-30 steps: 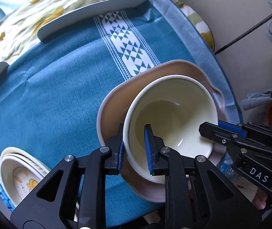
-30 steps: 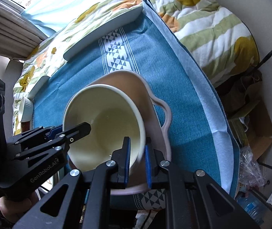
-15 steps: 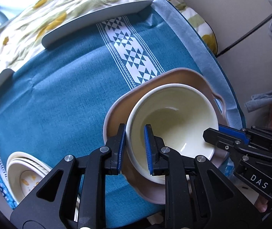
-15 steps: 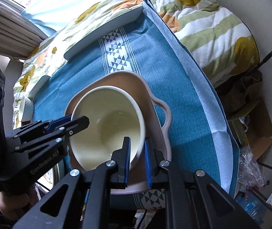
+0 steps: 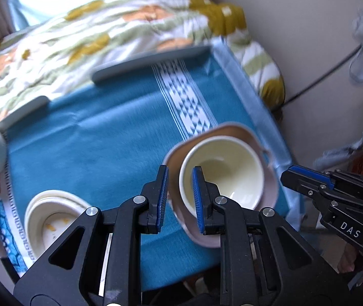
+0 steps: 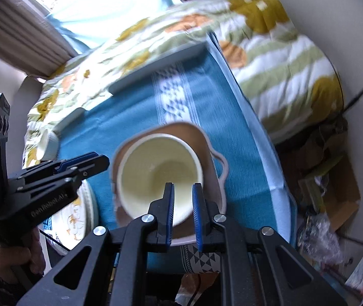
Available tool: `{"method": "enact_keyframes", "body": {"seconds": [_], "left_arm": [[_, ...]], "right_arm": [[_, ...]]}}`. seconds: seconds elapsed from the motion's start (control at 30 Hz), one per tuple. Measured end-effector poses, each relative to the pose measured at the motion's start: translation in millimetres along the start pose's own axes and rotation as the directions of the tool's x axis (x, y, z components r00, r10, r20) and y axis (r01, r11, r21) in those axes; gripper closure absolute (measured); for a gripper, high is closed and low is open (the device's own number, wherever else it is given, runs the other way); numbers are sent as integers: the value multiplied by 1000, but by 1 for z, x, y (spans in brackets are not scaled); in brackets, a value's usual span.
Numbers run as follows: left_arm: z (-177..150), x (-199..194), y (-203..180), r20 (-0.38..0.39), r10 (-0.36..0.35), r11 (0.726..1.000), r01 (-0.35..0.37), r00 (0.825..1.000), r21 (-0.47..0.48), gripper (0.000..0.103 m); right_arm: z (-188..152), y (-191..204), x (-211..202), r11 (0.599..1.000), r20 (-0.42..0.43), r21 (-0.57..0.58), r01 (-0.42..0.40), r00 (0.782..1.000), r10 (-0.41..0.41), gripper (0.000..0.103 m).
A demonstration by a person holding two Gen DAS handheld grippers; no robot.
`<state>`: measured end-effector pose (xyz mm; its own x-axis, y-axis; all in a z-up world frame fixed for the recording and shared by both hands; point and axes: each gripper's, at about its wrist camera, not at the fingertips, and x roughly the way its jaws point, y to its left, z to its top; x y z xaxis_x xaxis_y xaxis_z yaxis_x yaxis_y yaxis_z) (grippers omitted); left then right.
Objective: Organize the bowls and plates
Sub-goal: 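Lower the cream bowl into the pink bowl and open the left gripper, then reach the left gripper to the small white bowl rim and close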
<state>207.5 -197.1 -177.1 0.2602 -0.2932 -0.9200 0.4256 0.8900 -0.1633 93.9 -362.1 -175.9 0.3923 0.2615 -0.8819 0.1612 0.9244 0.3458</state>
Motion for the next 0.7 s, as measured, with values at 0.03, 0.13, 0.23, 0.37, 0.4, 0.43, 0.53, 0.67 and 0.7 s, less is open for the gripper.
{"method": "enact_keyframes", "body": {"seconds": [0.03,0.13,0.23,0.37,0.4,0.43,0.53,0.67,0.7], "left_arm": [[-1,-14,3,30,8,1000,-7,1000,-24,87],[-4,-46,13,95,80,994,-72,992,-86,87],[-8,-77,26,154,135,982,-112,979,-150,87],[-27,-115,48,225,218,955,-160,950,-251,56],[-33,-123,54,239,241,944,-170,941,-282,19],[-40,-133,59,261,268,932,-180,927,-316,6],[-61,-166,75,323,353,892,-211,878,-400,0],[-81,-190,108,312,411,845,-229,857,-483,0],[-86,-196,121,309,418,833,-225,854,-505,0]], "right_arm": [[2,5,-7,1000,12,-26,-16,1000,16,90],[10,21,-25,994,52,-105,-30,998,36,90],[18,30,-33,989,78,-138,-56,995,67,88],[26,51,-39,968,118,-215,-127,981,154,23],[28,55,-39,964,122,-228,-138,978,168,11],[30,63,-39,956,123,-251,-151,975,187,10],[39,89,-37,921,110,-343,-183,966,233,10],[47,137,-34,840,97,-499,-214,949,299,2],[49,153,-33,810,90,-543,-219,944,316,1]]}}
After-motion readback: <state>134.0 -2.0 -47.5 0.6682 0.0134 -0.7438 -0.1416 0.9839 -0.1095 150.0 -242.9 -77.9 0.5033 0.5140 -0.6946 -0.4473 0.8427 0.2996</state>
